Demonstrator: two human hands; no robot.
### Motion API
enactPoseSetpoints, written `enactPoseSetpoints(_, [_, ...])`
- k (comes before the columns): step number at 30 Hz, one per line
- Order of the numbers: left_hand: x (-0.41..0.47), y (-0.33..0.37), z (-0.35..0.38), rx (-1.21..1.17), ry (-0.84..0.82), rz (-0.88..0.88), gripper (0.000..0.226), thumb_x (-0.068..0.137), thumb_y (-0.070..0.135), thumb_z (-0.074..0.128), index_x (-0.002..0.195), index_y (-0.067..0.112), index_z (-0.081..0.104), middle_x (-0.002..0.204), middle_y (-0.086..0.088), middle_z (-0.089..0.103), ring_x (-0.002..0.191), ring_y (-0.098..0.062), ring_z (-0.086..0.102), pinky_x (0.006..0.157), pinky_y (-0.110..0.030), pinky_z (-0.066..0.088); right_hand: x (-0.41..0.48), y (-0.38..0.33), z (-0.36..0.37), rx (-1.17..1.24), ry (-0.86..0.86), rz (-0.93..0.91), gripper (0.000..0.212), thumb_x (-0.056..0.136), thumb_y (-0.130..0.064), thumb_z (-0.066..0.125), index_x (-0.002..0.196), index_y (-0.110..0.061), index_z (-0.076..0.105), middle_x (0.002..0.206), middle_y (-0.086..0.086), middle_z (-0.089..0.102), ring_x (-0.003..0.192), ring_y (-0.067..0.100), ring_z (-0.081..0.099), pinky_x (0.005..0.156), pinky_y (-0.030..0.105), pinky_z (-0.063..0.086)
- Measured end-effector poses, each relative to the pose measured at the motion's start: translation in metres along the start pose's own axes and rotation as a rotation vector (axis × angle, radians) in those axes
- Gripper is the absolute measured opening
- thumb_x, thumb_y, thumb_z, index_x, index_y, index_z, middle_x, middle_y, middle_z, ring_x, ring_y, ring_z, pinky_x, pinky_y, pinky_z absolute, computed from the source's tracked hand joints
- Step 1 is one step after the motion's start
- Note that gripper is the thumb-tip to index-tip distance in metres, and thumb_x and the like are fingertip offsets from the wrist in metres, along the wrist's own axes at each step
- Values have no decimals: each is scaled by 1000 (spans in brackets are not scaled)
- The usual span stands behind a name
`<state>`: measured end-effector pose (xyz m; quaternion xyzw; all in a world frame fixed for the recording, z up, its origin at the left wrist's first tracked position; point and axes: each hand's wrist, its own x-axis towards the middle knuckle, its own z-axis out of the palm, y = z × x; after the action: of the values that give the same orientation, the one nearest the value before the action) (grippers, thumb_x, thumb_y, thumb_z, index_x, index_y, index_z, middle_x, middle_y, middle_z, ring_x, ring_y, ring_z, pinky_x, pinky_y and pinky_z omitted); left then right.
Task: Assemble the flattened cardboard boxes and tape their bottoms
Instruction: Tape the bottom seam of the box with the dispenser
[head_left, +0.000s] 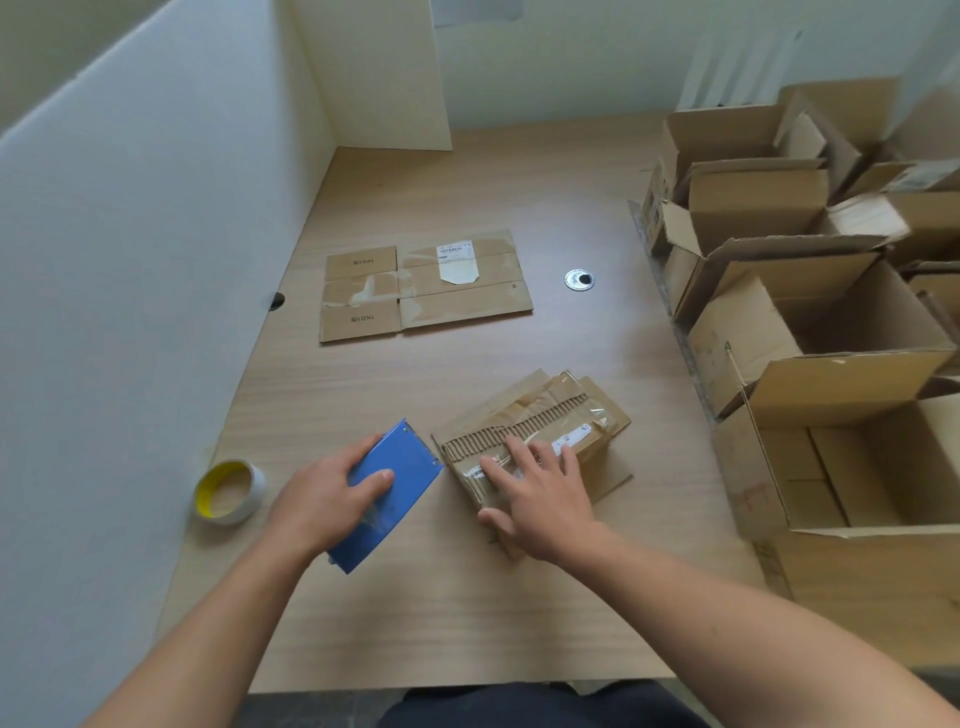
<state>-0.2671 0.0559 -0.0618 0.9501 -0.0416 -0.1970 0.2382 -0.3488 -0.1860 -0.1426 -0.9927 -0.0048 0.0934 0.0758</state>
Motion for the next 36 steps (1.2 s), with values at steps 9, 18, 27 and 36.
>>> enactPoseSetpoints(9, [0,-3,9,-48,-27,-17,49,92,46,57,138,57,44,112,18,62,103,-15,59,90,-38,52,-10,27,10,4,24,-100,68,93,-28,55,155,-26,26,165,0,18,152,27,13,115,58,22])
enactPoseSetpoints(18, [3,2,16,-26,-37,24,48,92,48,56,138,58,43,113,19,62,102,-13,59,88,-37,51,-7,39,10,6,-33,-126,82,87,-2,54,154,-38,23,167,-12,6,154,21,-2,116,63,8])
enactPoseSetpoints(27, [2,5,23,19,0,133,52,93,48,56,141,59,38,116,18,65,99,-16,60,86,-37,52,-17,59,13,122,22,-61,64,94,-12,56,148,-42,40,161,-19,25,153,18,15,114,56,21])
enactPoseSetpoints(36, [-7,7,22,158,217,691,54,91,63,42,143,50,38,89,6,70,70,-23,63,53,-36,53,6,43,-42,664,164,41,45,100,-42,54,144,-32,50,142,-10,54,137,15,38,114,41,29])
